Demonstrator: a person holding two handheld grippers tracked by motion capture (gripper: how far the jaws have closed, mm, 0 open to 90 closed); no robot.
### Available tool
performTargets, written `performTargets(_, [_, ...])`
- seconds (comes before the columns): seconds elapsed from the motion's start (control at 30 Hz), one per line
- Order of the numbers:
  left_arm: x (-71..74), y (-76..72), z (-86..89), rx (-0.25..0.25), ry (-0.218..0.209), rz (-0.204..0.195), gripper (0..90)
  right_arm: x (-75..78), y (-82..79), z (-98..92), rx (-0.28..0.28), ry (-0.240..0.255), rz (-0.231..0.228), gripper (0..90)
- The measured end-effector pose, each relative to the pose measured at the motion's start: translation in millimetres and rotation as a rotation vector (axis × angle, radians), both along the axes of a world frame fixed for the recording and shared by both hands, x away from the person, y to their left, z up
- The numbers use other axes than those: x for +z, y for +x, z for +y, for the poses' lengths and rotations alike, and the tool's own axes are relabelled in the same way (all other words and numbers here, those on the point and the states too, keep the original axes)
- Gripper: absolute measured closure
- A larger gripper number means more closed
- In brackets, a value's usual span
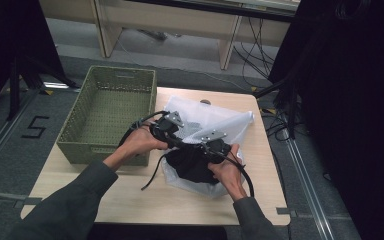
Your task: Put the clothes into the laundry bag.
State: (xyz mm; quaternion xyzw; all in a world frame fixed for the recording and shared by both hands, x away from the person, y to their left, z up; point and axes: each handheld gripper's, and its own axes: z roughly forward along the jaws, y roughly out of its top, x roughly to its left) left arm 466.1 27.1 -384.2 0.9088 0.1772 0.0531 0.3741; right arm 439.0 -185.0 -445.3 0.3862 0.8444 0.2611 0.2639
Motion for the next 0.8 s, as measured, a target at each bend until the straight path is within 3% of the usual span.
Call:
performTargets(0.1, [-0.9, 3.0, 0.2, 0.013, -0.008, 0.009, 88.5, 20.9, -18.6, -3.9, 0.029, 0.07, -0.028, 45.8])
performTargets(0.13, [-0.9, 3.0, 0.2, 0.013, -0.008, 0.009, 88.5, 20.9, -18.6, -3.9, 0.029, 0.07, -0.028, 45.8])
performTargets(0.17, [-0.9, 4.0, -0.4, 0.019, -0.018, 0.016, 88.4, 33.8, -31.1, -2.7, 0.079, 0.108, -0.05, 42.7])
performTargets(0.2, [-0.5, 4.3, -0.4, 0.017, -0.016, 0.017, 88.4, 37.2, -35.9, -0.1, 0.118, 0.135, -0.065, 41.4])
performTargets(0.27, [0.3, 4.4, -0.3, 0.022, -0.018, 0.018, 88.4, 41.9, -46.3, 7.7, 0.186, 0.173, -0.055, 40.9])
performTargets(0.3, [0.5, 4.4, -0.2, 0.024, -0.018, 0.018, 88.4, 41.5, -50.5, 13.4, 0.216, 0.18, -0.067, 39.8])
performTargets(0.43, [0.9, 4.6, 0.4, 0.018, -0.008, 0.015, 88.3, 28.5, -58.7, 39.2, 0.336, 0.171, -0.026, 33.6])
performTargets(0.5, [0.8, 4.2, 0.5, 0.018, -0.01, 0.016, 88.2, 17.6, -57.7, 48.6, 0.378, 0.151, 0.016, 31.8])
performTargets(0.57, [0.8, 4.3, 0.9, 0.015, -0.007, 0.015, 88.1, 5.0, -55.7, 56.7, 0.382, 0.135, 0.068, 30.1])
performTargets(0.6, [0.8, 4.1, 1.1, 0.018, -0.011, 0.016, 88.1, -1.2, -54.7, 60.3, 0.391, 0.111, 0.095, 31.5])
performTargets(0.63, [0.9, 4.0, 1.5, 0.018, -0.013, 0.018, 88.1, -7.3, -51.0, 62.2, 0.414, 0.069, 0.085, 36.0])
performTargets(0.67, [0.6, 3.5, 1.3, 0.022, -0.023, 0.021, 88.1, -14.1, -49.7, 64.8, 0.41, 0.058, 0.12, 43.1])
performTargets(0.7, [0.8, 3.2, 2.0, 0.018, -0.014, 0.022, 88.2, -17.1, -47.0, 65.2, 0.425, 0.057, 0.177, 54.8])
performTargets(0.77, [1.1, 2.2, 2.3, 0.008, -0.013, 0.017, 88.3, -24.0, -44.4, 65.3, 0.444, 0.046, 0.209, 75.3])
performTargets(0.8, [1.1, 2.2, 2.3, 0.008, -0.013, 0.017, 88.4, -22.7, -44.2, 64.6, 0.445, 0.036, 0.197, 82.4])
